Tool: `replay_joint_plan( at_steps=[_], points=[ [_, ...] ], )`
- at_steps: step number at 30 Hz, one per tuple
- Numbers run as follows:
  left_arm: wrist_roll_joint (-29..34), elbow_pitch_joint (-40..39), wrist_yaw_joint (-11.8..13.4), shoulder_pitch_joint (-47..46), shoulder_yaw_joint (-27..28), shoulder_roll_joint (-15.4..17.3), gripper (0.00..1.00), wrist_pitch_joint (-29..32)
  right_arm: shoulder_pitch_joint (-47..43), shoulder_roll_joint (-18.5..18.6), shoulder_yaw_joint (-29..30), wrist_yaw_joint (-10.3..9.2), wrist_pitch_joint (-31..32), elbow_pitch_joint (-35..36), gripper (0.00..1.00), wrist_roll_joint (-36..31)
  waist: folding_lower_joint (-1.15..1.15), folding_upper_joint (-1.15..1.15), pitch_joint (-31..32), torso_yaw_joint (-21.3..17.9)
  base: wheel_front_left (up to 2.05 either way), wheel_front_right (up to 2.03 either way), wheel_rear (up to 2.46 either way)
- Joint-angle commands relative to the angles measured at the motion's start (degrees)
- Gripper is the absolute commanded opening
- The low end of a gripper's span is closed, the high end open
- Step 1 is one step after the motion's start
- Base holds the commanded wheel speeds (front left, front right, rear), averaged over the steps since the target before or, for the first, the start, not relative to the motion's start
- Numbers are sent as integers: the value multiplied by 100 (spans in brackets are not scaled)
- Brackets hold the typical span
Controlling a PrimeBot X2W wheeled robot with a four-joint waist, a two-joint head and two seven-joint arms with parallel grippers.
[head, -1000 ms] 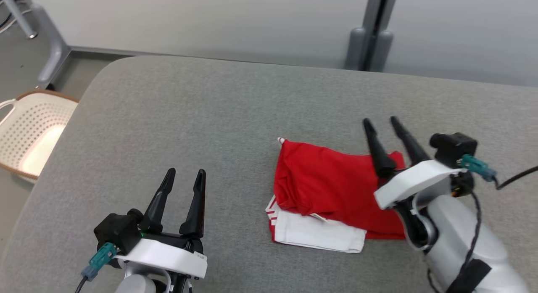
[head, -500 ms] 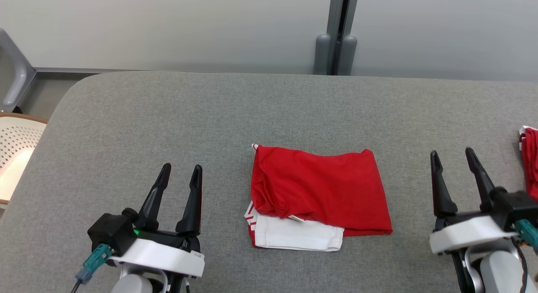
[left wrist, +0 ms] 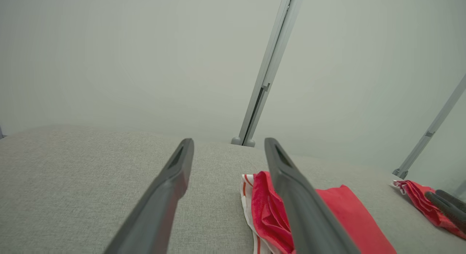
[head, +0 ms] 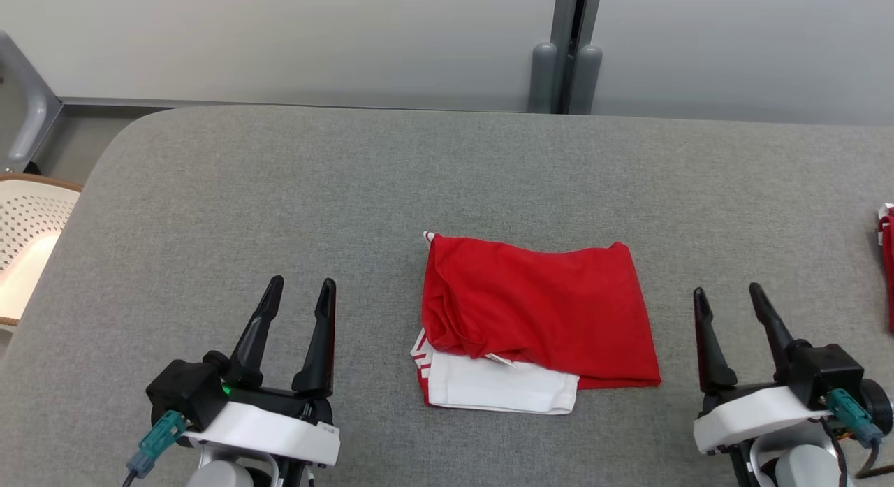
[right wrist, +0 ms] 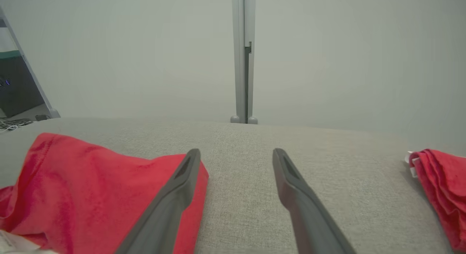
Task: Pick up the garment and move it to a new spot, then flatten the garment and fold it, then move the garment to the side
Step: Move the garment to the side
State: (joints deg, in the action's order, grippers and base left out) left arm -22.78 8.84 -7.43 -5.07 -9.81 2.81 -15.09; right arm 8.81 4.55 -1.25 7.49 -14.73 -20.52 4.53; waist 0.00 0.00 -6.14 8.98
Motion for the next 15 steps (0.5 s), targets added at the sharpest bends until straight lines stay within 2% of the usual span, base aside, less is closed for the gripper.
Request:
replay_joint_plan(
  at_steps=[1, 15],
  points=[
    [-21, 19, -5, -64, -21, 23, 100, -7, 92, -10, -33, -1, 24, -107, 100, 97, 0, 0, -57, 56, 0, 0, 0],
    [-85, 126, -6, -303, -246, 23, 100, -7, 880, -115, -233, -1, 405, -1660, 100, 798, 0, 0, -540, 522, 0, 0, 0]
  ],
)
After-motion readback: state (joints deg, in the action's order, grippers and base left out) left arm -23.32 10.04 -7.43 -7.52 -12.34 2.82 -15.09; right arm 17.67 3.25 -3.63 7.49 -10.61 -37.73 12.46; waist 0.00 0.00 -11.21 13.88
